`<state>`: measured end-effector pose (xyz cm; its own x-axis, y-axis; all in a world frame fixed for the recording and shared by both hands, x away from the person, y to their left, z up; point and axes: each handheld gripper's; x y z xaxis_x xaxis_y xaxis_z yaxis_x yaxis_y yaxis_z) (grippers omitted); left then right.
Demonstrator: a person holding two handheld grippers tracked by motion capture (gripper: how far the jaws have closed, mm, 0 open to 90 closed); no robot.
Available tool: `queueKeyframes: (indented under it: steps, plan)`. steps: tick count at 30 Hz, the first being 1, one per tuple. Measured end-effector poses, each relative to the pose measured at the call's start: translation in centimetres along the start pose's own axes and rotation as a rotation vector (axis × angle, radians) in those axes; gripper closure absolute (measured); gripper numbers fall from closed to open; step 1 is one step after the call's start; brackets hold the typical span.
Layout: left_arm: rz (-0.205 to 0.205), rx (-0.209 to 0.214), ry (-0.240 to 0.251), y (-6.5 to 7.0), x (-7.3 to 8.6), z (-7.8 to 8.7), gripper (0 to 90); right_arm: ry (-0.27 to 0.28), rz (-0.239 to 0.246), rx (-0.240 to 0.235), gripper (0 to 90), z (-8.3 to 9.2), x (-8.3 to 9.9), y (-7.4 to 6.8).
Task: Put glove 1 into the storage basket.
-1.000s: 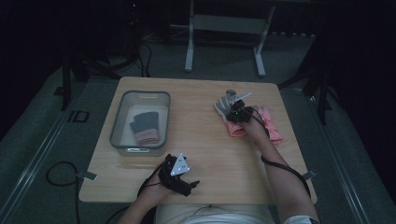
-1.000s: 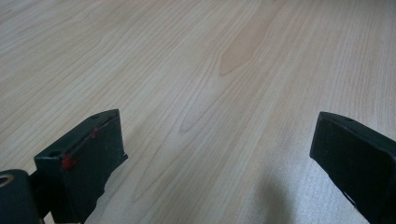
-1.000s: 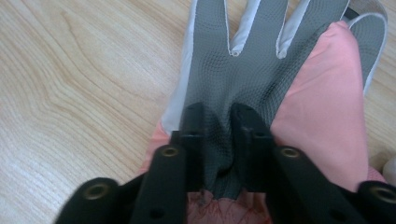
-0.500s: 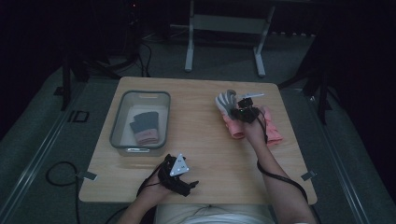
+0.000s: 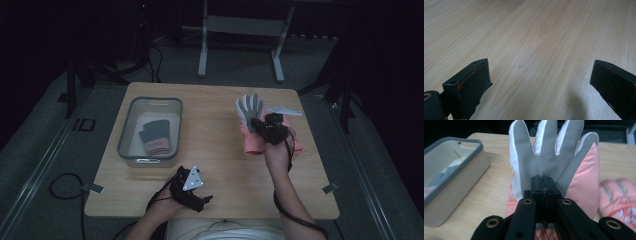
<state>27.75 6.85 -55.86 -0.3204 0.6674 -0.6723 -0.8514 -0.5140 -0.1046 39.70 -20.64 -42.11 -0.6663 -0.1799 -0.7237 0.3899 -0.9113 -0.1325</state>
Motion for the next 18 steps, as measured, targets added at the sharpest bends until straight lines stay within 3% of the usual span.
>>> queueKeyframes:
  steps: [7, 11, 18]
  plan:
    - [-0.008, -0.002, 0.001, 0.1, -0.1, -0.1, 2.7, -0.017, -0.042, 0.048, 89.0, 0.2, 3.3, -1.1]
    - [-0.005, -0.002, -0.001, 0.1, -0.1, -0.1, 2.7, -0.048, -0.054, 0.071, 89.0, -1.0, 4.7, -1.4]
    - [-0.006, 0.005, 0.002, 0.1, 0.0, -0.1, 2.7, -0.11, -0.07, 0.059, 89.0, -4.2, 6.0, -2.0]
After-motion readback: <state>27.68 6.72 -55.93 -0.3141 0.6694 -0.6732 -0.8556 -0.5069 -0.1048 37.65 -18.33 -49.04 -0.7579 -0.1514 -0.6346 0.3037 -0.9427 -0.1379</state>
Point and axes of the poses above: each handheld gripper's, and its own axes: z roughly backward along the jaws, x roughly out of its underside, y roughly to its right, and after that the axes turned 10 degrees about -y, right-handed
